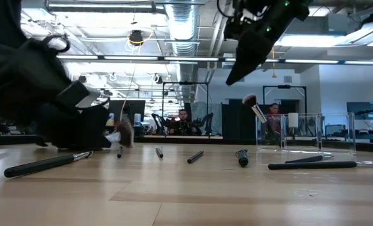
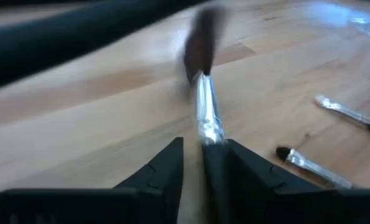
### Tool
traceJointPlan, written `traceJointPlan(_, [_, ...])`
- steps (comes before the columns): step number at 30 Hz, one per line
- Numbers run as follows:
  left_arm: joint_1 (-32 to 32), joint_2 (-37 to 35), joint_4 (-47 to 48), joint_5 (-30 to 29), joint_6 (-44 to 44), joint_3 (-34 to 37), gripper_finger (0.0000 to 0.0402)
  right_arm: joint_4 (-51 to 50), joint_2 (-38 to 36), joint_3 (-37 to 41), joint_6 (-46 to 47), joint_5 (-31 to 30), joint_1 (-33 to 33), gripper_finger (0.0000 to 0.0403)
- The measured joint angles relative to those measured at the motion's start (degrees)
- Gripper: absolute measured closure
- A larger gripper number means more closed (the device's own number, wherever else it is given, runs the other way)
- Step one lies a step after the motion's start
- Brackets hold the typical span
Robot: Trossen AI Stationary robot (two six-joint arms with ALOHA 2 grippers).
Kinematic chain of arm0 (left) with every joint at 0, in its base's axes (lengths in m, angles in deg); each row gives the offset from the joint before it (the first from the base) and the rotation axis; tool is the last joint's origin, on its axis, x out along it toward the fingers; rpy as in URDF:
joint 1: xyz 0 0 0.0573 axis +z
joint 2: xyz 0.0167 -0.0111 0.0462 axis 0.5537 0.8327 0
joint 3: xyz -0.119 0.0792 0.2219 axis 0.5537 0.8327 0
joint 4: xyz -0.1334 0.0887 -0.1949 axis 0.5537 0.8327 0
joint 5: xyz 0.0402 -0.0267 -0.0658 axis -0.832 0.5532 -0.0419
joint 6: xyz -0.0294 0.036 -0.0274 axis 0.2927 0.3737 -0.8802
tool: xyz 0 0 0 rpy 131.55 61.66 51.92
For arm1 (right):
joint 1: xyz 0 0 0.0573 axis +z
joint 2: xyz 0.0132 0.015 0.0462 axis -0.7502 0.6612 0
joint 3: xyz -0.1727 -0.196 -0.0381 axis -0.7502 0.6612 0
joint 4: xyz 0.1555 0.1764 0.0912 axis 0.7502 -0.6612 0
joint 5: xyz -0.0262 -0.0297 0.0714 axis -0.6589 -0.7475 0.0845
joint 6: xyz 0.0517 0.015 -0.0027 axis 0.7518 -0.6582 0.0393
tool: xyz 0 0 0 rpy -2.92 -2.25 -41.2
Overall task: Pick & Place Makeup Supplies
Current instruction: Put the black makeup brush into the transparent organizer
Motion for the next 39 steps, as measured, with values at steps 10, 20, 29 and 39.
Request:
traceJointPlan(10, [0.53,-5.28,-0.04,3.72,0.43,0.41,0.0359,1.02,0.37,-4.54,-1.44,-0.17,1.85,0.0282])
traceJointPlan(20, [0.64,-15.97,-0.24,8.47,13.64,0.40,0.0359,8.95,0.97,-4.40,7.96,0.38,7.27,0.0282])
traceJointPlan(29, [0.52,-21.07,-3.81,5.29,26.13,-0.24,0.0358,21.43,11.93,-2.99,8.05,0.61,13.45,0.0281])
traceJointPlan(39, [1.55,-23.51,-5.37,3.71,48.57,-3.10,0.0358,20.52,19.33,-8.76,8.00,7.13,9.12,0.0218])
